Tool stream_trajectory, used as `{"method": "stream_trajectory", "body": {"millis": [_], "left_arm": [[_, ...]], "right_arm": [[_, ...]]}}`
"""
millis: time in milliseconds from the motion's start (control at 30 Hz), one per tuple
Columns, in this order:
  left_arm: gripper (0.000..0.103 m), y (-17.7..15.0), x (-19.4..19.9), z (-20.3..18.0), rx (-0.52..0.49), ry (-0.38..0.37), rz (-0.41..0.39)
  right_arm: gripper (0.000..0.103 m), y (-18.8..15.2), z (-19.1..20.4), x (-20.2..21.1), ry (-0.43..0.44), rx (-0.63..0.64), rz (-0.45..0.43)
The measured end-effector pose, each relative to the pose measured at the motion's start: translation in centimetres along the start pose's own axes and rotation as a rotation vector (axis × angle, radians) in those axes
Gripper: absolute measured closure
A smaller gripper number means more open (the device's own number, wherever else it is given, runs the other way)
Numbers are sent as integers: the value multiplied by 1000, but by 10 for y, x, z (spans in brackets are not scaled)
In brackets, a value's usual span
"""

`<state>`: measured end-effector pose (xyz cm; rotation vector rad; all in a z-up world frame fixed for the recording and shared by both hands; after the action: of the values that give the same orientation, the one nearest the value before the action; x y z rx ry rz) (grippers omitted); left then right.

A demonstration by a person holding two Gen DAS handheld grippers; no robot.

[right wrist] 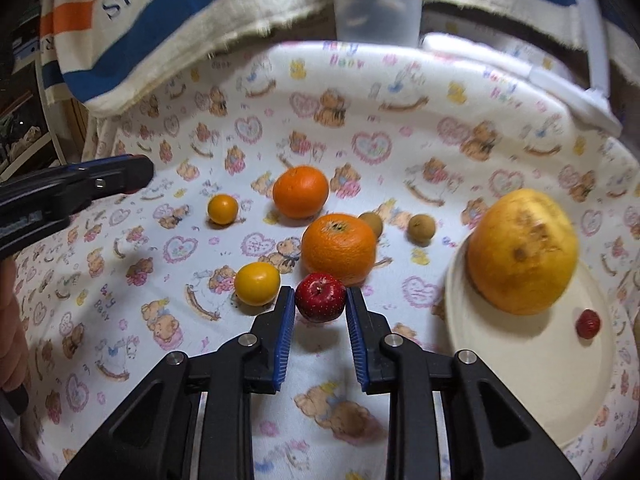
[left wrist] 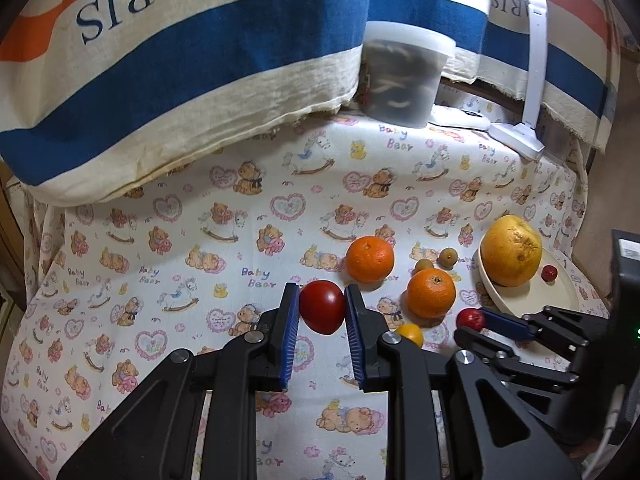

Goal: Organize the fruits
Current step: 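Carry the tomato onto the plate and open the left tool while the right carries the apple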

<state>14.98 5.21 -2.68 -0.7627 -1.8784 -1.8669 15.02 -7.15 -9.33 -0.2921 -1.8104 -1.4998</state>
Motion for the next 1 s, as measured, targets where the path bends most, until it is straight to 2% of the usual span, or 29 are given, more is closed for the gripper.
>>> {"method": "stream_trajectory", "body": {"millis": [233,333,500,700,833,1000], "left_arm": [[81,-1,1,-10,-42,12,-8],[81,-1,6,-19,-55,-11,-15],[81,0,18,-36,-125,8,-56],[81,-4,27,-60,-177,-47,-68],[81,-12,27,-89,-227,-123,-51],[81,-16,30,-125,-301,-145,-64]], "right_arm": [[76,3,-12,24,-7,-14,-45],[76,3,-17,37,-12,-17,-66],[76,-3,-30,54,-5,-52,-74],[76,-4,-52,77,-37,-87,-113],[76,-3,-72,89,-58,-121,-129],[76,1,-105,105,-89,-163,-165]]}}
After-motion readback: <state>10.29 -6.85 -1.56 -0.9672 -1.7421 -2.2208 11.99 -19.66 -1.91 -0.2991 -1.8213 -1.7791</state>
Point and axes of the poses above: each gripper's, at about its wrist camera, not at the fingertips, and x roughly against the way its jaws point, z to its left, y to its top, the point moved 7 cm from there along -x, roughly the way its jaws point, and after that the axes turned 2 degrees about -x, right-handed, at the moved point
